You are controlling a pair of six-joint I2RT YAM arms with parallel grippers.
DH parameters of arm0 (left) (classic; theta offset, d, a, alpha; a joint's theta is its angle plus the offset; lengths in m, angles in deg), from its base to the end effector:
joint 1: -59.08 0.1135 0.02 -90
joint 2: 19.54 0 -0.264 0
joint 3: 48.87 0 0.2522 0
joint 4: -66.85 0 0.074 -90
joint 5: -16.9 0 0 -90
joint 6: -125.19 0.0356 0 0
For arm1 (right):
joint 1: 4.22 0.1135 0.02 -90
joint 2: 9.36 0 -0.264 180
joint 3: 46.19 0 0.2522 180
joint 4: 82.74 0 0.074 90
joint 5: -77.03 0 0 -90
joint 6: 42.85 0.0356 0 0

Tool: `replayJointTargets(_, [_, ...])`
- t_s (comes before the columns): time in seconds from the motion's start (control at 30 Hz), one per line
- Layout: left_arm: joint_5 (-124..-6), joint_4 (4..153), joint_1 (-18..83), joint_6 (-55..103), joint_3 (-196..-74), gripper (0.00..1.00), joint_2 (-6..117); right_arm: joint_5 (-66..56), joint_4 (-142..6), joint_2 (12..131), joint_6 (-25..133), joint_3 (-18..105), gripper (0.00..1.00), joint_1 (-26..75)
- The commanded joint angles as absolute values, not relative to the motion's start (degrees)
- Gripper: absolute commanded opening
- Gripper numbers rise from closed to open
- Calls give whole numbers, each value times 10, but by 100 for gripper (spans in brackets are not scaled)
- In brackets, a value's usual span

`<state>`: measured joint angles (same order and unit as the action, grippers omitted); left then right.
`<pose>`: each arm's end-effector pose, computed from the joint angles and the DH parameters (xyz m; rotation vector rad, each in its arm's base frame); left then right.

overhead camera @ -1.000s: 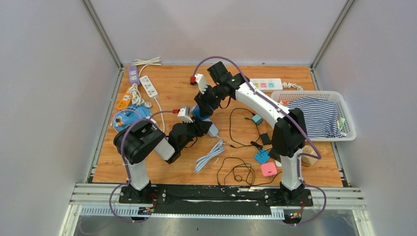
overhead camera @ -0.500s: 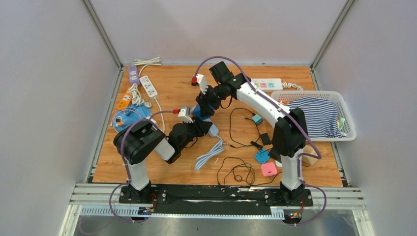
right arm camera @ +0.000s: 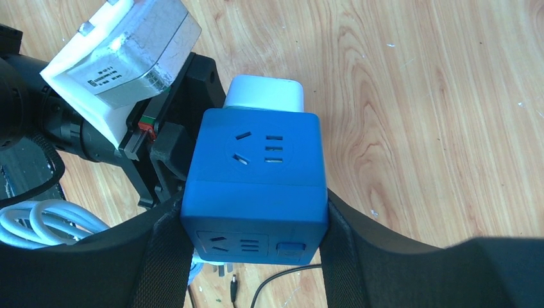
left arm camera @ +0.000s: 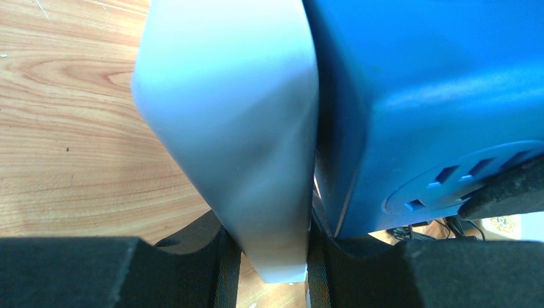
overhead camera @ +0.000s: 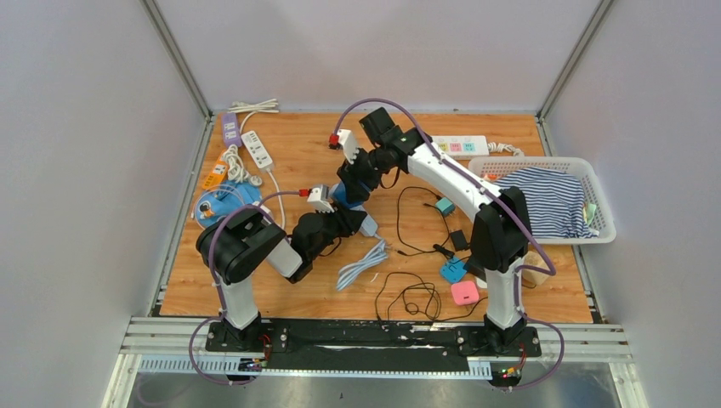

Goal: Pull the plug off the socket
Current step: Remove the plug from the socket.

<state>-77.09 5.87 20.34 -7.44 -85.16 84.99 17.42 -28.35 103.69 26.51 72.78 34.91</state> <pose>0.2265 -0.1785 0.1210 -0.1163 1.7969 -0.9857 0.3328 0.2939 0.3040 -1.4085 1.9555 0.7887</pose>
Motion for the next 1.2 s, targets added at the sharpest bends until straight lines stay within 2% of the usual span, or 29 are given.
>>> replayJointTargets(0.0, [-748,37,200,-33,-862,0,854,331,-205,1034,194,718,0,364])
replayJointTargets(0.1, [-748,37,200,-33,-862,0,854,437,-151,1028,140,740,0,365])
replayJointTargets(0.17, [-748,37,200,-32,-861,0,853,454,-136,1024,127,748,0,367])
replayJointTargets(0.27, [-747,36,200,-33,-861,0,854,364,-158,1025,155,748,0,368])
replayJointTargets(0.4, [-746,35,200,-32,-861,0,854,154,-227,1032,223,722,0,367])
replayJointTargets(0.5, [-746,35,200,-31,-861,0,854,109,-243,1037,237,715,0,363])
replayJointTargets(0.63, [-746,35,201,-31,-861,0,854,195,-230,1032,220,712,0,363])
replayJointTargets(0.8, [-745,37,201,-31,-862,0,853,423,-146,1028,134,737,0,366])
replayJointTargets(0.87, [-746,37,201,-31,-861,0,852,436,-131,1026,121,748,0,369])
replayJointTargets(0.93, [-746,37,201,-31,-862,0,852,388,-139,1028,136,753,0,371])
replayJointTargets(1.07, [-746,39,201,-30,-861,0,851,163,-219,1033,227,728,0,369])
replayJointTargets(1.17, [-745,39,201,-30,-862,0,851,47,-254,1041,255,713,0,364])
